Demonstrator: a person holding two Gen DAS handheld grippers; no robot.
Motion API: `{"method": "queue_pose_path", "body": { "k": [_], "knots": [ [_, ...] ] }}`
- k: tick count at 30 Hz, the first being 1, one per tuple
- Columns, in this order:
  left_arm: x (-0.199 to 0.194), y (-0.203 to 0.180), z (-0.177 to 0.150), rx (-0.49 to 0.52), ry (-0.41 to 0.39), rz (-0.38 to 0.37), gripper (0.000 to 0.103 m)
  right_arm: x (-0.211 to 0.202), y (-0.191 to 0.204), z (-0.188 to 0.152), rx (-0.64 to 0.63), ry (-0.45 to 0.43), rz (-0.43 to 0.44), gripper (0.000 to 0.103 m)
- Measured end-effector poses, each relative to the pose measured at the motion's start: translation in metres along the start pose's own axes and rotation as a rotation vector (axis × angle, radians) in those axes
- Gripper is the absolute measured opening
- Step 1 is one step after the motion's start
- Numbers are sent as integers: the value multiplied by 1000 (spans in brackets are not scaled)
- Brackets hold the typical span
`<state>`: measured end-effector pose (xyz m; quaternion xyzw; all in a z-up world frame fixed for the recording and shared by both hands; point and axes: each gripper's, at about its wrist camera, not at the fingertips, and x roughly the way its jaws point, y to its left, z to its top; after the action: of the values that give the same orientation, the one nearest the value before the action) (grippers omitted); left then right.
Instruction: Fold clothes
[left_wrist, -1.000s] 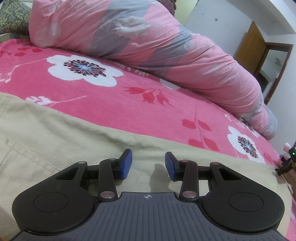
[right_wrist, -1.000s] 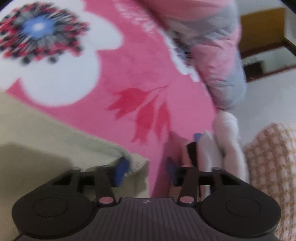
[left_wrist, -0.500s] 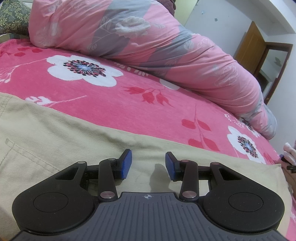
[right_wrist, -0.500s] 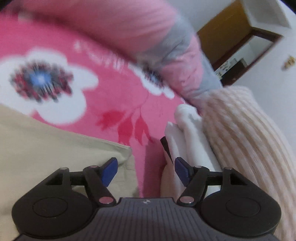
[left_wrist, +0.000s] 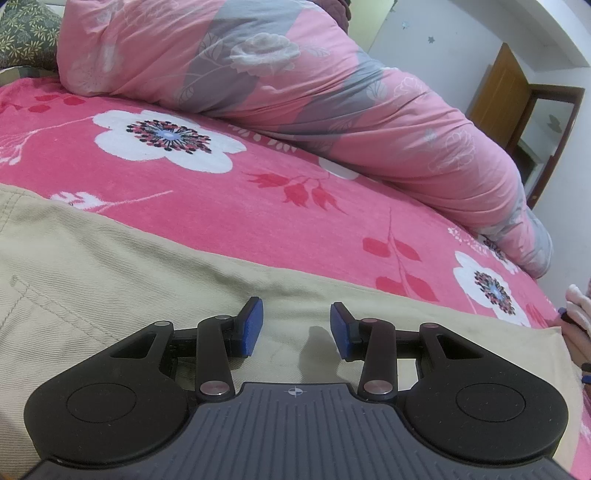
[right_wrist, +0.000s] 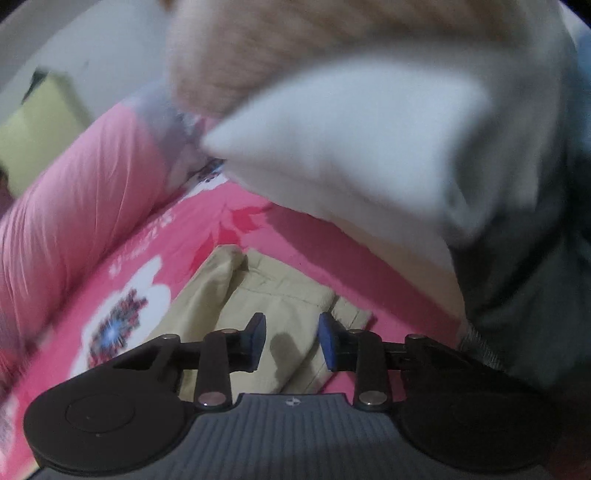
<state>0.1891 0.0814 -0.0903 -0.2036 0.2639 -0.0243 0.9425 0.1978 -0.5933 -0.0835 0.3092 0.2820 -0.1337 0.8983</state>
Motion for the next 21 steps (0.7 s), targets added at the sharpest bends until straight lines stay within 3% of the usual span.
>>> {"method": "queue_pose_path", "body": {
  "k": [6,14,15,16,21],
  "knots": [
    [0,0,0,2,0,2,40,1,-15,-7,167,-8,-18,32],
    [0,0,0,2,-1,0,40,15,-21,-6,268,7,-12,32],
    [0,0,0,2,-1,1,40,17,-20,-6,258,3,-15,22],
    [0,0,0,2,-1,0,40,18,-18,-5,249,-2,-19,3],
    [0,0,0,2,-1,1,40,-3,3,-12,141,-124,-76,0]
  ]
}}
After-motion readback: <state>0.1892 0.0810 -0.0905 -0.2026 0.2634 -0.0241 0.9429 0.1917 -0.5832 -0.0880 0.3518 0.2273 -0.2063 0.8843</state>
